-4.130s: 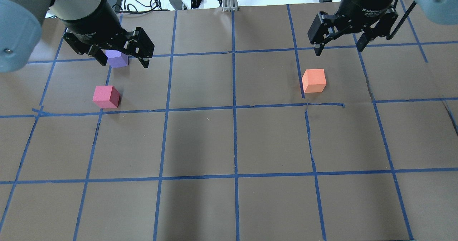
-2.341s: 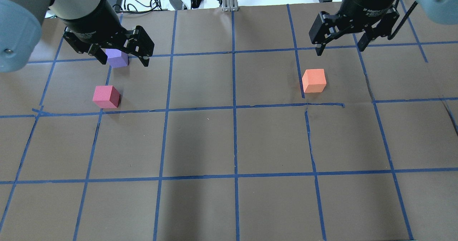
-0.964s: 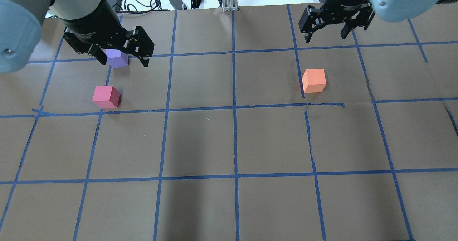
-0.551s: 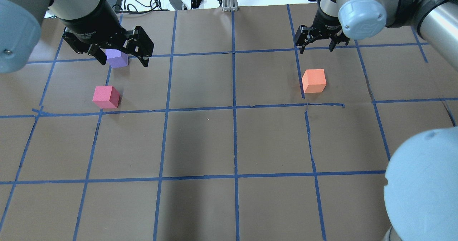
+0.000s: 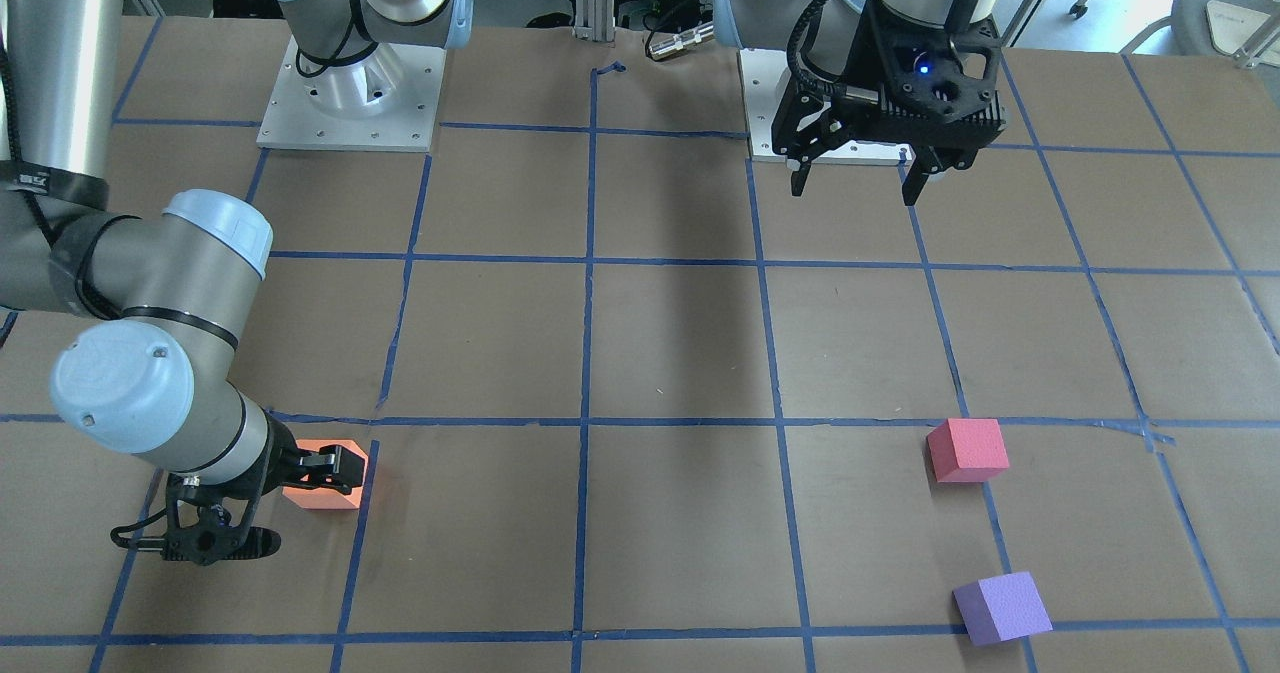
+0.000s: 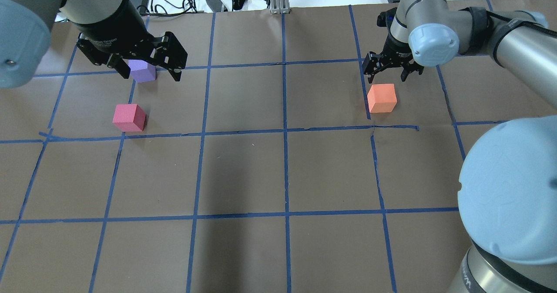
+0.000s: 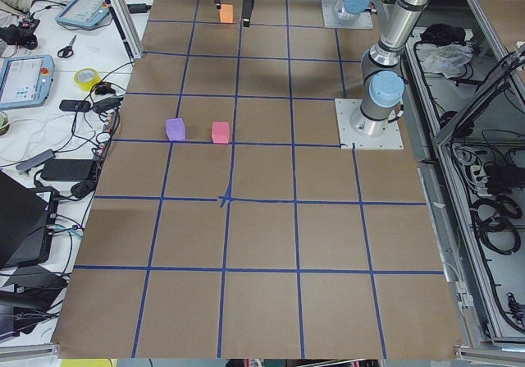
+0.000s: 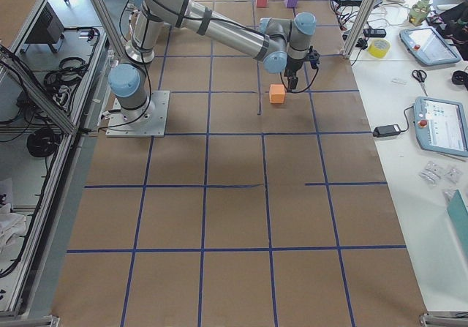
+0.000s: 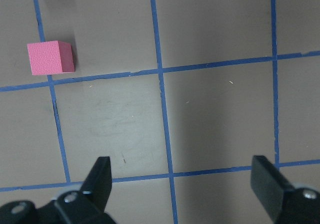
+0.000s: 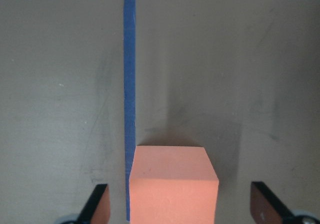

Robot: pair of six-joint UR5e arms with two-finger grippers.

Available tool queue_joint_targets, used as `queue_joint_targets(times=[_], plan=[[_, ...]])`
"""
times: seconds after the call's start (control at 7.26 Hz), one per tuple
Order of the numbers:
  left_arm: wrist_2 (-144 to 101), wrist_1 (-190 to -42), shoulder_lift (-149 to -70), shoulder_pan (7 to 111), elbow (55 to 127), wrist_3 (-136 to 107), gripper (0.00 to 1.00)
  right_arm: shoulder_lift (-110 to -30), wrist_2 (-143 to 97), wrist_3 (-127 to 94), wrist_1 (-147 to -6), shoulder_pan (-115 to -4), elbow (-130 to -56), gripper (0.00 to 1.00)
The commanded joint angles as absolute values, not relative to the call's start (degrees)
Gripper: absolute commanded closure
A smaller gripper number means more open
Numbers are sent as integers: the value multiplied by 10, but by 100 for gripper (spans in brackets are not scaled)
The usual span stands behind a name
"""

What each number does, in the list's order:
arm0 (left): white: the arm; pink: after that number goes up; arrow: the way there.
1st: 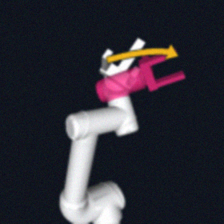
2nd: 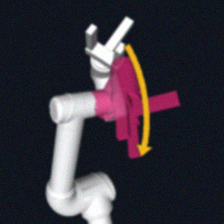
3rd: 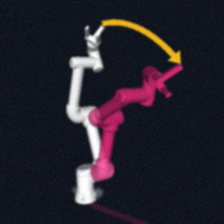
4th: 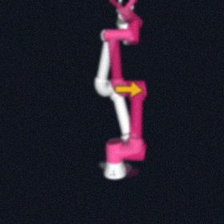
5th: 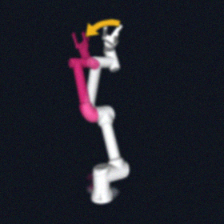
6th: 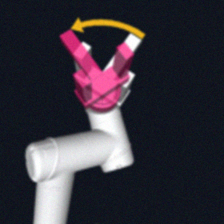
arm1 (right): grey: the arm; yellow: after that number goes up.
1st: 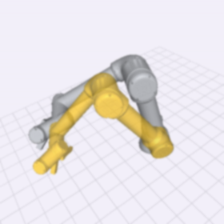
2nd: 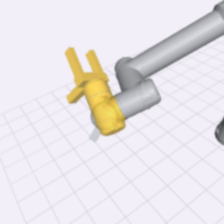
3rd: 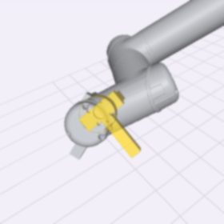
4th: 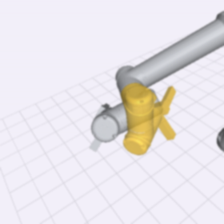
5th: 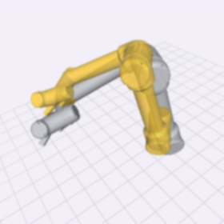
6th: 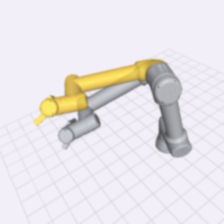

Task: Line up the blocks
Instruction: 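Lower the right gripper onto the orange cube and close it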

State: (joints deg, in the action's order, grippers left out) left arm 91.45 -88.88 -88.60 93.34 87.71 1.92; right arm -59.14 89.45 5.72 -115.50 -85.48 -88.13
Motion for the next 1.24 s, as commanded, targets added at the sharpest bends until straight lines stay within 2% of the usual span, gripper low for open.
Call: queue_joint_targets(times=[0.0,0.14,0.55,0.69,1.1], plan=[[916,-889,-885,933,877,20,0,-578,896,55,-1153,-854,-892,0],[916,-890,-885,933,877,20,0,-577,894,55,-1151,-854,-892,0],[915,-889,-885,933,877,21,0,-566,895,53,-1152,-854,-892,21],[917,-890,-885,933,877,21,0,-564,895,52,-1152,-854,-892,22],[916,-889,-885,933,877,21,0,-564,896,51,-1150,-854,-889,49]])
